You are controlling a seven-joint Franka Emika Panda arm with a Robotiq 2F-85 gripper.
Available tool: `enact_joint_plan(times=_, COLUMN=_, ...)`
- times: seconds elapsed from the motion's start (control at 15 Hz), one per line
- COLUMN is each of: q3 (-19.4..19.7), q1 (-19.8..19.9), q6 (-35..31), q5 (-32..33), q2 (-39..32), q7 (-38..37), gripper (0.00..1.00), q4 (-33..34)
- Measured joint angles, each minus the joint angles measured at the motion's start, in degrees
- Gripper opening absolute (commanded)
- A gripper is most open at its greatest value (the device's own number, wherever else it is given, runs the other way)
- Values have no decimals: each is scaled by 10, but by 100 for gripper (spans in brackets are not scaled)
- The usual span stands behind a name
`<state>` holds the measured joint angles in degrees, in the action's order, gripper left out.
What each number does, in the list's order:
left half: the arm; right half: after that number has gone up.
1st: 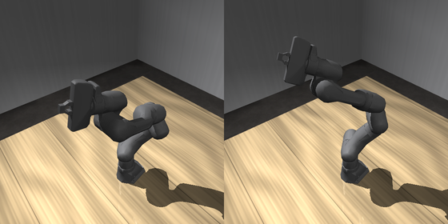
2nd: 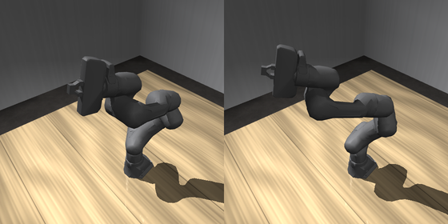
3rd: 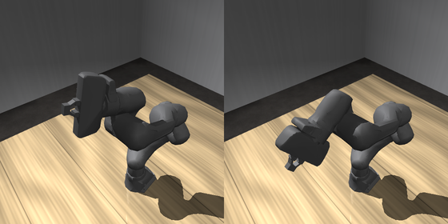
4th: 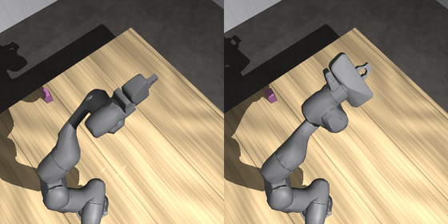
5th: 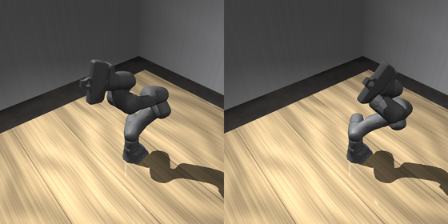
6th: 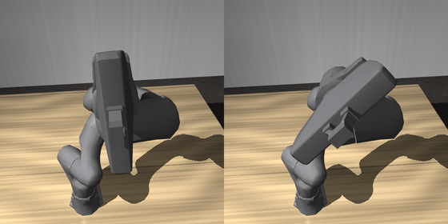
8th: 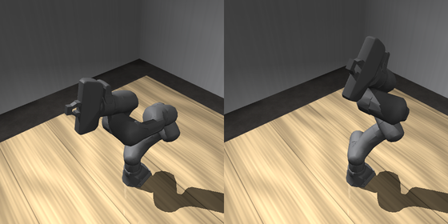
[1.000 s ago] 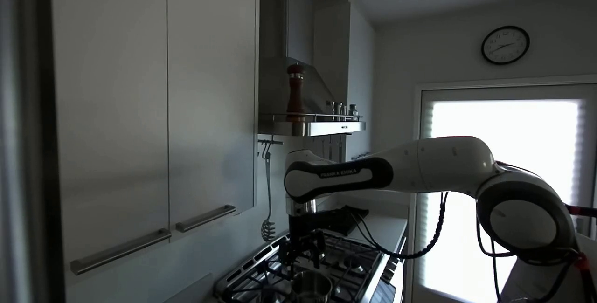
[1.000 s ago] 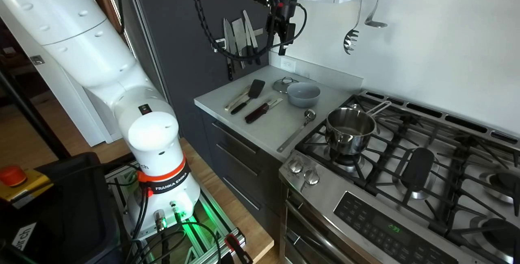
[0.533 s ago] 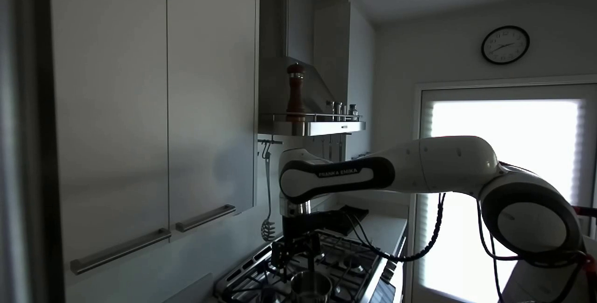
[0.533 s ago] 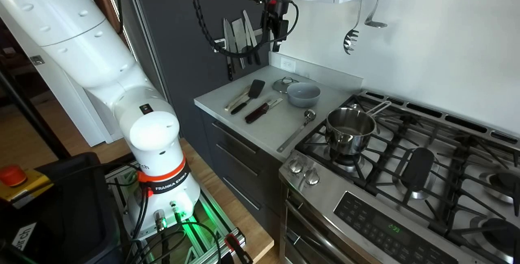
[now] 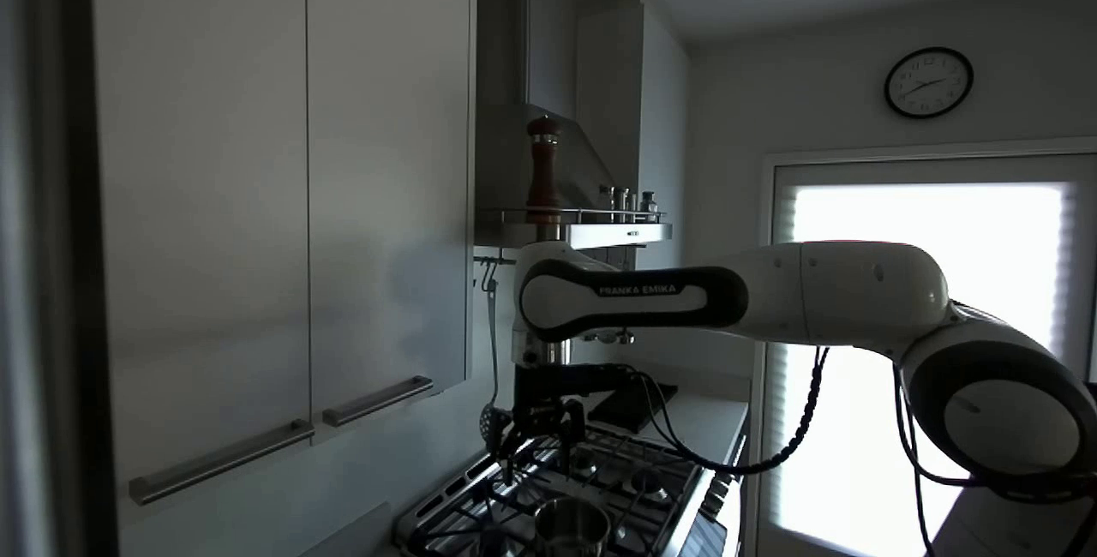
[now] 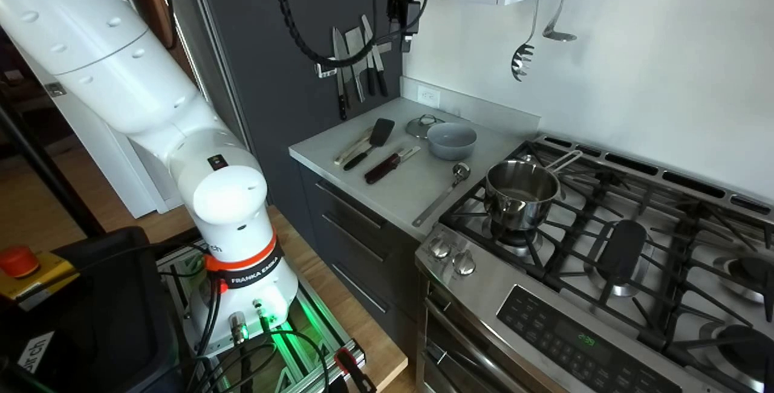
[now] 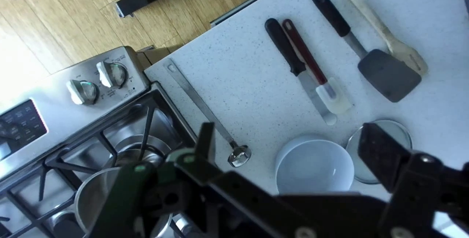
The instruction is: Open the top right cupboard door then take the container out of it and put it on the countertop
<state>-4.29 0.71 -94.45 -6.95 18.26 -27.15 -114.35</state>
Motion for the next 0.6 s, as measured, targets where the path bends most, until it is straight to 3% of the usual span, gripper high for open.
enact_joint_plan(times=0.27, q3=-27, q1=-1, q6=-16, q5=-33, q2=27, q7=-91, gripper=100, q4=12)
enact_joint_plan(times=0.6, q3=-62, q1=-8, q6=-120, q5=-68, q2=37, q7=-200, gripper=100, q4=9)
